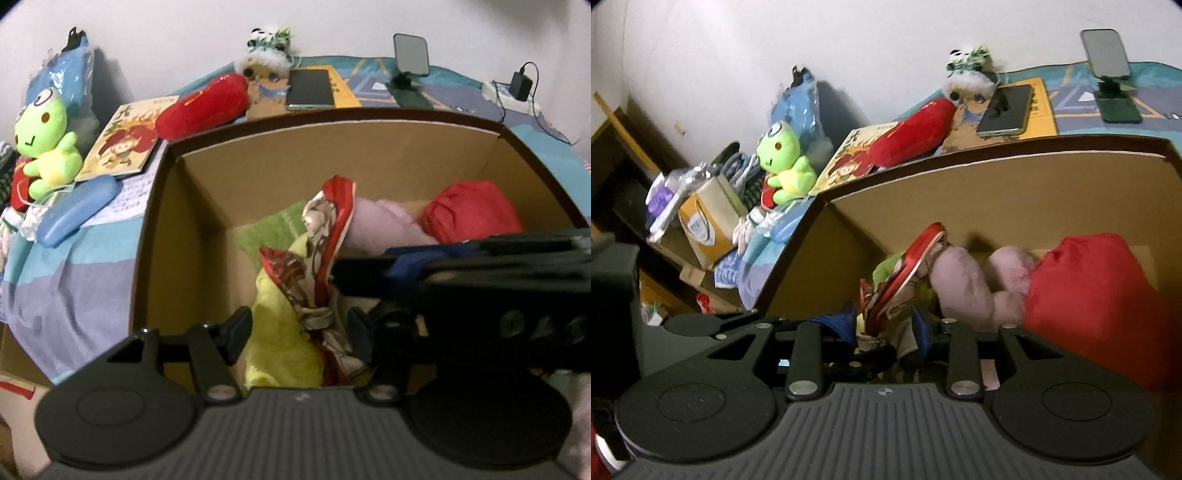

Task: Organize soft objects
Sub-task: 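Carry the printed scarf into the box and release it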

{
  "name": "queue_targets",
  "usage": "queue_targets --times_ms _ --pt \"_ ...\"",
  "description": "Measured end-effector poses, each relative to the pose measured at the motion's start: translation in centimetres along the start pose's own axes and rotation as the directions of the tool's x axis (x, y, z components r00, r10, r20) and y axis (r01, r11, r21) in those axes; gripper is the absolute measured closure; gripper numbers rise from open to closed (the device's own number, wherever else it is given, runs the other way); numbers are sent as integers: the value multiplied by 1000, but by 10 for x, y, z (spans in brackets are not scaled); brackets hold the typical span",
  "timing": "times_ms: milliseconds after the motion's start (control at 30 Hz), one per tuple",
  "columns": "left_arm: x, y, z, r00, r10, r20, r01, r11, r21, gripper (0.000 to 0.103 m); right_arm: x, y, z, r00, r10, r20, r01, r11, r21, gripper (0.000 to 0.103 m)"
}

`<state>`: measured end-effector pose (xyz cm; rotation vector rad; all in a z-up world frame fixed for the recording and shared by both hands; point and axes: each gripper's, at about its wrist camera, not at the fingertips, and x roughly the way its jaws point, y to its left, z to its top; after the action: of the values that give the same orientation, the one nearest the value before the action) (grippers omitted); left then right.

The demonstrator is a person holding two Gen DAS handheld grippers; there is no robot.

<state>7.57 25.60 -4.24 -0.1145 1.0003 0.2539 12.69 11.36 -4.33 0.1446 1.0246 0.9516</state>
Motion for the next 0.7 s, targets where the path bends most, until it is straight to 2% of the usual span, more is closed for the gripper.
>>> queue_targets --times_ms 133,233,467,700 --pt "-6 -4 0 1000 26 8 -27 1000 8 43 -11 -3 -1 999 -25 40 24 1000 14 87" --pt "-13 -6 1 999 47 19 -48 999 11 42 -18 -3 -2 999 -7 51 7 1000 13 87" --pt "-33 -12 0 994 101 36 -101 995 2 40 -35 11 -10 997 -8 77 14 998 -68 87" --pt "-53 -21 -8 987 152 56 -151 988 -22 38 -63 19 -24 985 -4 173 24 993 -113 87"
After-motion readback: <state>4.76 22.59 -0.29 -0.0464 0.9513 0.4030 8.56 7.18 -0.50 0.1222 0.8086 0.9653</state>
